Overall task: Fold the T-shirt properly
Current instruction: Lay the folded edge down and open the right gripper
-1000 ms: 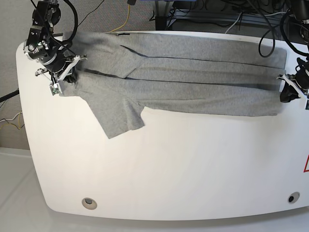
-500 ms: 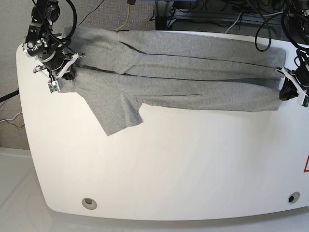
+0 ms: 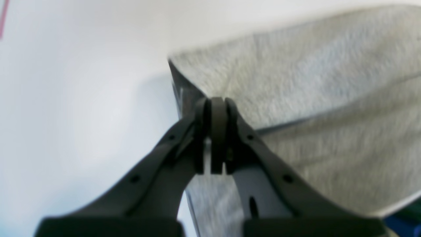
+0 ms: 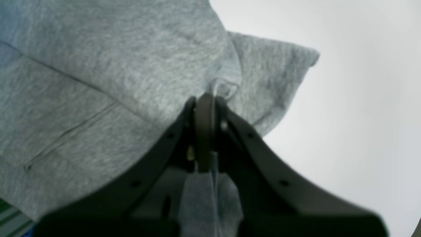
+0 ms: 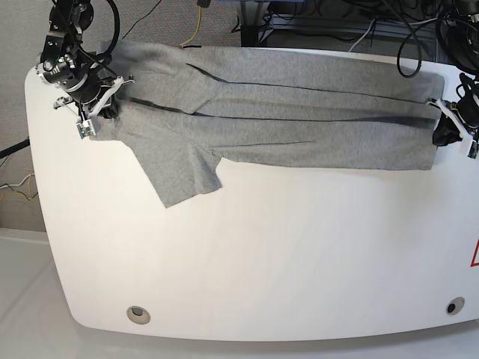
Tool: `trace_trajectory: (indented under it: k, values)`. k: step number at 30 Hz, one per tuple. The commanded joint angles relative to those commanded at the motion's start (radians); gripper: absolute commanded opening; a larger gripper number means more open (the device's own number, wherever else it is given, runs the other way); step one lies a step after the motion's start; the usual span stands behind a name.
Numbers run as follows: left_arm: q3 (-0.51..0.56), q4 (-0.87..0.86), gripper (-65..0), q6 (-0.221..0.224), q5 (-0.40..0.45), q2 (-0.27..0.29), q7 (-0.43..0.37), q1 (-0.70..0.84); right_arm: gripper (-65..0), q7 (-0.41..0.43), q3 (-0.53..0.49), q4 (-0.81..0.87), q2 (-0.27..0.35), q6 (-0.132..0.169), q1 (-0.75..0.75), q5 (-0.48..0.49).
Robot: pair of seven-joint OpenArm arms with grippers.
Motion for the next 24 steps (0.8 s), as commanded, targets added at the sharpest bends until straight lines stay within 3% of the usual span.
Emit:
trace_trajectory:
  k: [6, 10, 12, 14, 17, 24]
  values:
    - [-0.014, -0.005, -64.7, -0.006, -0.002, -0.006, -0.014, -0.002, -65.0, -0.002, 0.004, -0.012, -0.004, -0.006, 0.0, -0.002]
    - [-0.016, 0.001, -54.5, -0.008, -0.001, -0.006, -0.014, 0.003, -65.0, -0.002, 0.007, -0.011, -0.007, -0.007, -0.001, -0.005]
    - [-0.015, 0.002, -53.5, -0.01, -0.002, -0.006, -0.013, 0.006, -65.0, -0.001, 0.008, -0.013, -0.006, -0.008, 0.001, -0.005]
    - [-0.011, 0.013, -54.5, -0.009, -0.001, -0.004, -0.007, 0.023, -65.0, -0.003, 0.009, -0.012, -0.002, -0.003, -0.003, 0.0]
    - [-0.008, 0.014, -64.8, -0.008, -0.002, -0.004, -0.014, 0.031, -65.0, -0.002, 0.008, -0.014, 0.0, -0.001, -0.001, 0.006]
    - [-0.023, 0.038, -65.0, -0.003, -0.003, -0.005, -0.015, 0.056, -65.0, -0.008, 0.005, -0.013, -0.001, -0.003, -0.001, 0.005]
